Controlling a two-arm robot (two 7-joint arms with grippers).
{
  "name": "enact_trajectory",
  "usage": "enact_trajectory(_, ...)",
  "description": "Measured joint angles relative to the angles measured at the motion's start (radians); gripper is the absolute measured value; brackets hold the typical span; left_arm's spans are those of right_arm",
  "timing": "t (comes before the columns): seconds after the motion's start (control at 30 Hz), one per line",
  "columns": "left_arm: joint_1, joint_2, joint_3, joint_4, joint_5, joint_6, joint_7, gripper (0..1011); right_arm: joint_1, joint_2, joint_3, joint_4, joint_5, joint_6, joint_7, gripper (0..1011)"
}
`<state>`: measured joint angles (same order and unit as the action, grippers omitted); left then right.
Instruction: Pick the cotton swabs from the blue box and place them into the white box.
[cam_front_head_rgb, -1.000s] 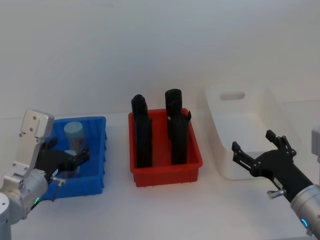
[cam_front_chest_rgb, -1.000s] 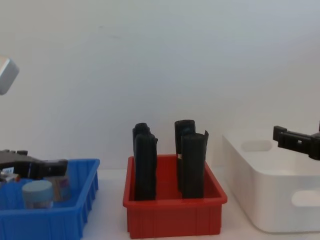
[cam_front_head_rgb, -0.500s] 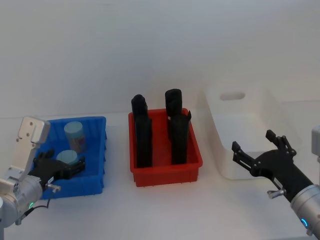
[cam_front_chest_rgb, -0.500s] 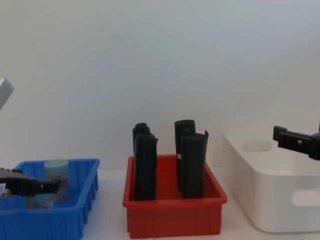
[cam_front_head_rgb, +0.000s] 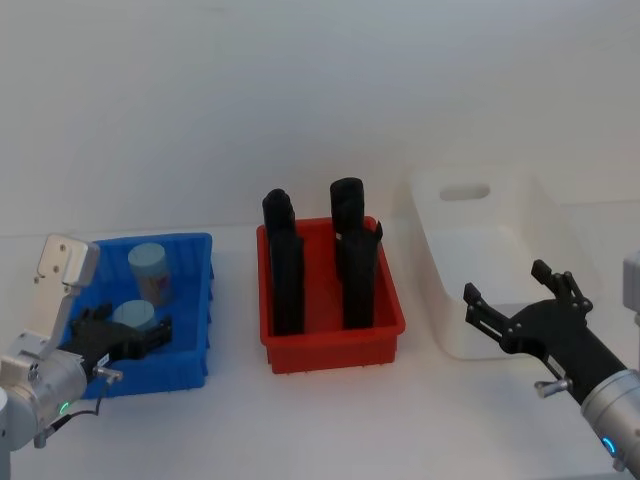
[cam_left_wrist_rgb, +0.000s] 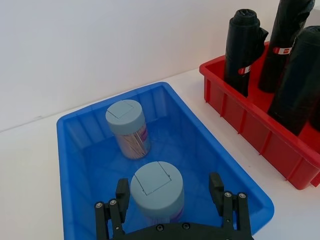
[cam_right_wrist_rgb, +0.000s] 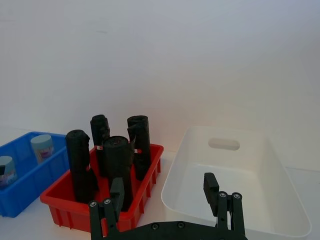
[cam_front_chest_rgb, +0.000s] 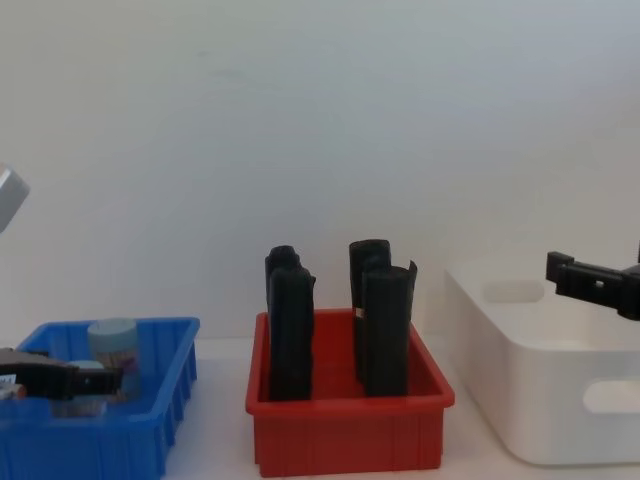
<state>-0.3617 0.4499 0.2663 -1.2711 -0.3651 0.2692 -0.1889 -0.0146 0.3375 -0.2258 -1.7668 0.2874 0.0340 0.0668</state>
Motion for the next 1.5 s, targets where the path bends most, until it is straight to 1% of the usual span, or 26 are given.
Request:
enact_trajectory(0.63, -0.058, -0.029, 0.003, 0.100, 0.008, -0.021, -0.036, 1004, 0.000, 0.000, 0.000, 0.000, 0.000, 0.000, 0.000, 1002)
enact_trajectory(0.8, -0.070, -0.034, 0.004, 0.120, 0.016, -0.022, -0.042, 926, 0.000, 0.000, 0.000, 0.000, 0.000, 0.000, 0.000, 1001)
enact_trajectory(0.83, -0.072, -0.035, 0.004, 0.124, 0.018, -0.022, -0.043, 883, 0.000, 0.000, 0.000, 0.000, 0.000, 0.000, 0.000, 1002)
enact_trajectory(0.9, -0.074, -0.036, 0.004, 0.128, 0.020, -0.022, -0.043, 848, 0.000, 0.000, 0.000, 0.000, 0.000, 0.000, 0.000, 1001)
enact_trajectory(0.93, -0.076, -0.037, 0.005, 0.132, 0.023, -0.023, -0.044, 794, 0.000, 0.000, 0.000, 0.000, 0.000, 0.000, 0.000, 1001)
enact_trajectory(0.97, -0.078, -0.037, 0.005, 0.134, 0.026, -0.025, -0.044, 784, 0.000, 0.000, 0.000, 0.000, 0.000, 0.000, 0.000, 1002)
enact_trajectory(1.0, -0.078, -0.037, 0.005, 0.134, 0.026, -0.025, -0.044, 738, 0.000, 0.000, 0.000, 0.000, 0.000, 0.000, 0.000, 1001)
enact_trajectory(1.03, -0.079, -0.038, 0.005, 0.136, 0.029, -0.026, -0.044, 738, 0.000, 0.000, 0.000, 0.000, 0.000, 0.000, 0.000, 1001)
enact_trajectory(1.07, -0.079, -0.038, 0.005, 0.136, 0.031, -0.027, -0.044, 683, 0.000, 0.000, 0.000, 0.000, 0.000, 0.000, 0.000, 1001)
enact_trajectory(1.3, -0.079, -0.036, 0.004, 0.127, 0.044, -0.032, -0.043, 670, 0.000, 0.000, 0.000, 0.000, 0.000, 0.000, 0.000, 1001)
enact_trajectory(1.5, -0.070, -0.028, -0.001, 0.089, 0.054, -0.031, -0.040, 670, 0.000, 0.000, 0.000, 0.000, 0.000, 0.000, 0.000, 1001)
